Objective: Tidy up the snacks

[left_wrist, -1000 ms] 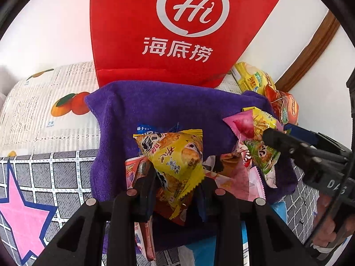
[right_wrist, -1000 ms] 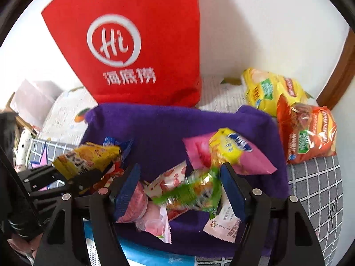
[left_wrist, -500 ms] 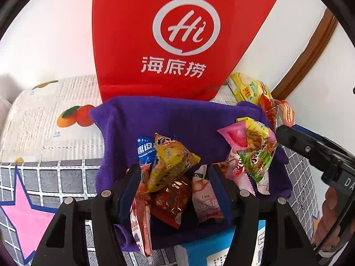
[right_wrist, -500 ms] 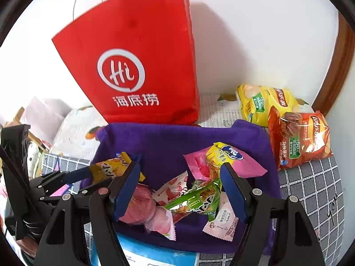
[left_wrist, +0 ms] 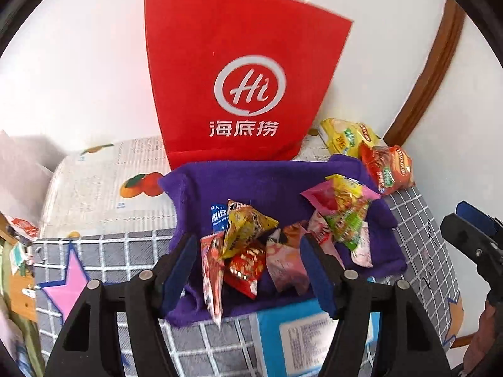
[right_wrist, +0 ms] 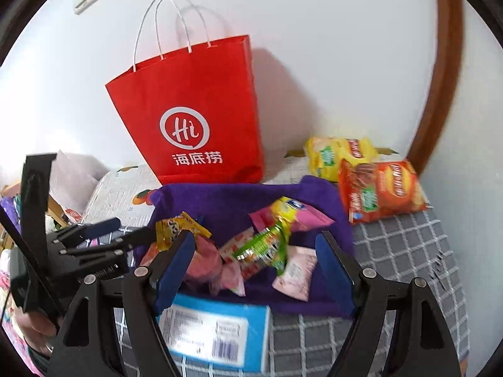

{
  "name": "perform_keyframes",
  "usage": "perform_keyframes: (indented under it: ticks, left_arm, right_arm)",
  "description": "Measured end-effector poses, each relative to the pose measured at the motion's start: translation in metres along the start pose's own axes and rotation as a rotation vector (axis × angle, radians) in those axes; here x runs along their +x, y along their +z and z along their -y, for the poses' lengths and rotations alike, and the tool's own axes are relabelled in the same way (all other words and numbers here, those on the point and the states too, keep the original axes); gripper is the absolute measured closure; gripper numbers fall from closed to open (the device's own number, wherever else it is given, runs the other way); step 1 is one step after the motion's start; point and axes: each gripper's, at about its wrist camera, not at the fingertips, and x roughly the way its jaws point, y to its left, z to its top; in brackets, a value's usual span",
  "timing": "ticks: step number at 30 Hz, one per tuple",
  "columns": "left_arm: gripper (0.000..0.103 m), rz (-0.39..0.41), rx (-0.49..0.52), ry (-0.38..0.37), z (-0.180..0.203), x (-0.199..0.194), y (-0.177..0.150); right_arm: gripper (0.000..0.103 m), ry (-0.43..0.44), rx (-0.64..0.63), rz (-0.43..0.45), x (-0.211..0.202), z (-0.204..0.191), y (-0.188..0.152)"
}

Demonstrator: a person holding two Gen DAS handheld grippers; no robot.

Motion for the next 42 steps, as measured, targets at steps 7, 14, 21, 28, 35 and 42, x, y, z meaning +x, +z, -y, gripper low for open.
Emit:
perform_keyframes:
  ticks: [7, 14, 21, 28, 35, 42]
  left_arm:
    - [0.022, 0.070, 0.016, 0.027, 0.012, -0.065, -0.039]
    - [0.021, 0.100, 0.017, 0.039, 0.027, -0.107, -0.088]
    - [0.012, 0.154, 0.025, 0.081, 0.044, -0.146, -0.135]
    - [0.011, 0.176, 0.022, 0.110, 0.058, -0.178, -0.166]
    - [0.011, 0.231, 0.024, 0.118, 0.074, -0.212, -0.188]
    - [0.011, 0.267, 0.023, 0.135, 0.085, -0.231, -0.200]
  right_arm:
    - [0.025, -0.021, -0.010, -0.011, -0.040, -0.005, -0.031]
    - [0.013, -0.047, -0.020, 0.014, -0.083, -0.012, -0.077]
    - [0.002, -0.082, 0.016, 0.031, -0.118, -0.005, -0.118]
    - [0.002, -0.109, 0.019, 0.068, -0.155, -0.004, -0.150]
    - [0.002, -0.092, 0.031, 0.111, -0.195, -0.001, -0.178]
    - [0.002, -0.075, 0.031, 0.146, -0.219, 0.005, -0.194]
